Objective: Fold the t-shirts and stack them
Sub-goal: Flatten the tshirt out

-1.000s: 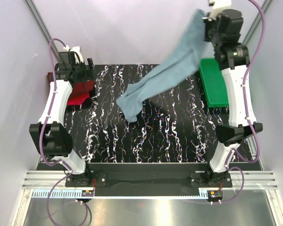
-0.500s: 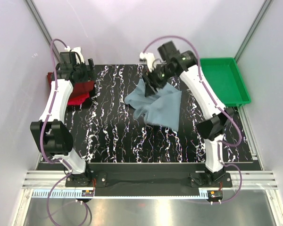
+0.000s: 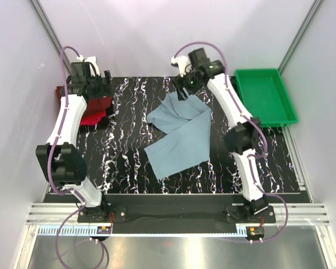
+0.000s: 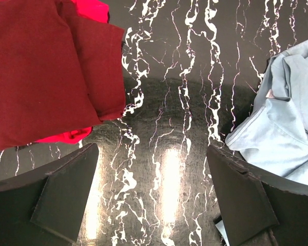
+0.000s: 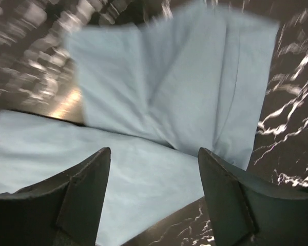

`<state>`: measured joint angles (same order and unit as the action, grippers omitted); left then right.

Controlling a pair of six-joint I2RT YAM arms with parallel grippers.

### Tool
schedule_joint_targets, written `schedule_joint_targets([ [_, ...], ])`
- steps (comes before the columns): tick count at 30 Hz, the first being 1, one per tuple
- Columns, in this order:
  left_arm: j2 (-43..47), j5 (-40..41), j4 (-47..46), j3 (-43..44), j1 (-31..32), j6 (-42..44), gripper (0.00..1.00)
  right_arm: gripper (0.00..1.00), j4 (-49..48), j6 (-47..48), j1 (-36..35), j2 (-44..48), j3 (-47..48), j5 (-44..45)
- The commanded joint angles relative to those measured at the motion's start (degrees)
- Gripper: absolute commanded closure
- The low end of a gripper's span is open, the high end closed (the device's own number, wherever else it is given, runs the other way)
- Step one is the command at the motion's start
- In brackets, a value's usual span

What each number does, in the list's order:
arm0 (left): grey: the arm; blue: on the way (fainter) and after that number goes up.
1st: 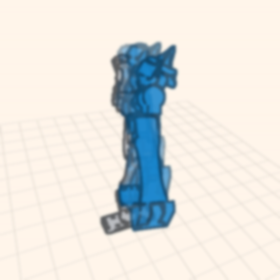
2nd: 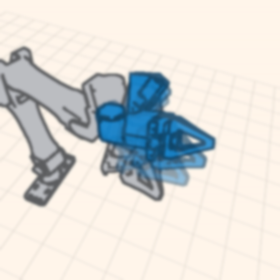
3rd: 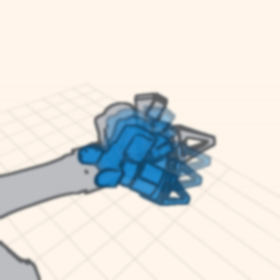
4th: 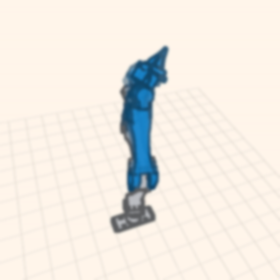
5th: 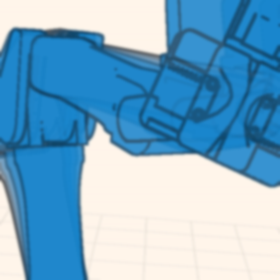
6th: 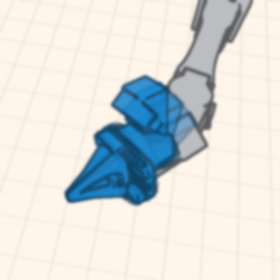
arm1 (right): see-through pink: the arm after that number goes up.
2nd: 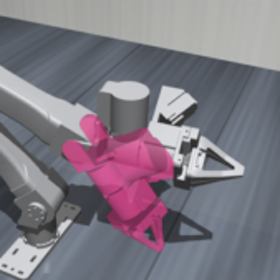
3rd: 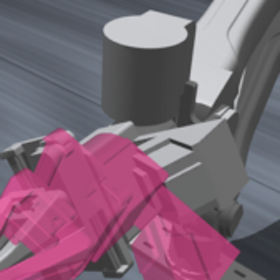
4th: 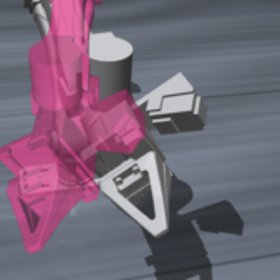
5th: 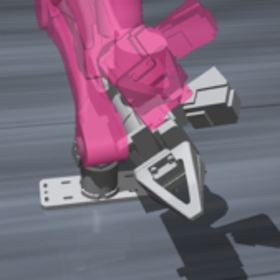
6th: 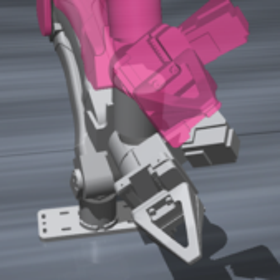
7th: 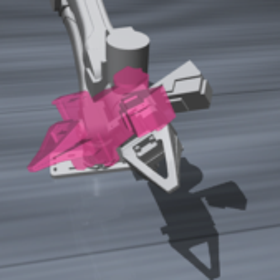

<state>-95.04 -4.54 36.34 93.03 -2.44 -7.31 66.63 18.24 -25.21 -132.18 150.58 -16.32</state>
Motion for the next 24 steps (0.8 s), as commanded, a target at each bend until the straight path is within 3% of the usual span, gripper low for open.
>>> schedule_joint_targets([
  [1,2.58,1.11,-2.06,-1.97,-0.02,1.16,0.07,0.25,1.50,5.31,-0.45,-5.01,0.96,8.13],
  [5,3.81,1.02,-2.15,-4.17,0.15,1.33,0.07,0.30,-3.26,10.93,-0.80,-3.53,-7.48,8.85],
  [12,3.90,1.46,-2.06,-4.26,0.15,2.21,0.07,0.38,-4.14,11.73,-0.72,-3.35,-14.34,6.91],
  [24,4.08,0.93,-1.97,-6.02,0.94,2.30,0.07,0.39,-8.27,9.18,-1.68,-4.84,-16.20,1.29],
])
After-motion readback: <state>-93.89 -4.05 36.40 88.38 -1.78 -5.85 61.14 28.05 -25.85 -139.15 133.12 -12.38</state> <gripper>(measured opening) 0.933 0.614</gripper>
